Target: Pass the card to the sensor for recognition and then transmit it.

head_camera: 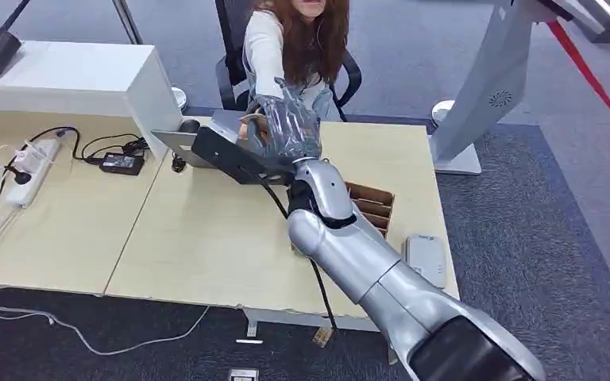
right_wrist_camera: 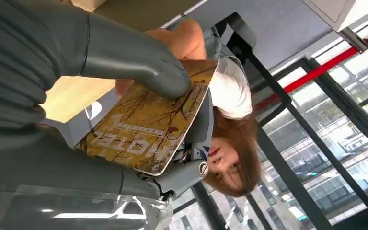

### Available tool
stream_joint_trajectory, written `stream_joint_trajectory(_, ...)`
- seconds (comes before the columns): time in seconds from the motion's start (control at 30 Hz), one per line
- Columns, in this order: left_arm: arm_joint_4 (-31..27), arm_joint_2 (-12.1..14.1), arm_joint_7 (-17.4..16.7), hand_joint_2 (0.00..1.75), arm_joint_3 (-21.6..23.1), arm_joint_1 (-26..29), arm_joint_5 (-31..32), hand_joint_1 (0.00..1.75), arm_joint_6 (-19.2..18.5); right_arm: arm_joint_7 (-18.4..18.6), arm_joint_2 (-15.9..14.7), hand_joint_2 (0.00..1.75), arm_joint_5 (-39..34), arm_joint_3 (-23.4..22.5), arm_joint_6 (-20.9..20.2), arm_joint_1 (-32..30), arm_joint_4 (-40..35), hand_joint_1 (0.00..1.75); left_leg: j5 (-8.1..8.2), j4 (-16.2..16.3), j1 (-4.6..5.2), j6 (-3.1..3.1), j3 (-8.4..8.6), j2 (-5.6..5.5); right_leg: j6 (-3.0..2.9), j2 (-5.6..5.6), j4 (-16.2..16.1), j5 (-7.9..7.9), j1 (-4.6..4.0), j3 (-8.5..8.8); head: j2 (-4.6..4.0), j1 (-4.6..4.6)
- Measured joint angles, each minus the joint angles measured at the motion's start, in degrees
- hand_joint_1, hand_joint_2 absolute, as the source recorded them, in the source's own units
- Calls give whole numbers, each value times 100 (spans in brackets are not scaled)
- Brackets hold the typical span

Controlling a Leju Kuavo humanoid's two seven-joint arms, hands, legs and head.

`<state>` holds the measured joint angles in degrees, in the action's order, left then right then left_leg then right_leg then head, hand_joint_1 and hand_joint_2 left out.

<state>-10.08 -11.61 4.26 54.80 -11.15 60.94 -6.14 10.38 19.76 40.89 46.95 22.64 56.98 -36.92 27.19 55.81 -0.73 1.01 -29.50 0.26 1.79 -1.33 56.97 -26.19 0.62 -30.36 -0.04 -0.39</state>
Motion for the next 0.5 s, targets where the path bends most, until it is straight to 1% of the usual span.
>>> stream_joint_trajectory(0.2, 0, 0, -31, 0, 2, -2, 0, 0, 9, -155, -9, 175, -105, -2, 70, -35, -13, 175, 0, 0, 0, 0, 0, 0, 0, 0, 0, 0, 0, 0, 0, 0)
stream_joint_trajectory(0.3, 0, 0, -66, 0, 2, -2, -18, 0, 42, -337, -57, 175, -269, -13, 153, -153, -180, 175, 0, 0, 0, 0, 2, 1, 0, 0, 0, 0, 0, -1, 0, 0)
stream_joint_trajectory(0.4, 0, 2, -116, 0, 2, -1, -59, 0, 96, -514, -190, 175, -615, -50, 153, -413, -626, 175, 0, 0, 0, 0, 3, 0, 0, 0, -1, 0, 0, -2, 0, 0)
stream_joint_trajectory(0.5, 0, 7, -188, 0, 2, 2, -96, 0, 127, -610, -465, 175, -946, -146, 31, -834, -1374, 175, 0, 1, 1, 0, 2, 1, 0, 0, -1, 0, 1, -3, 0, 0)
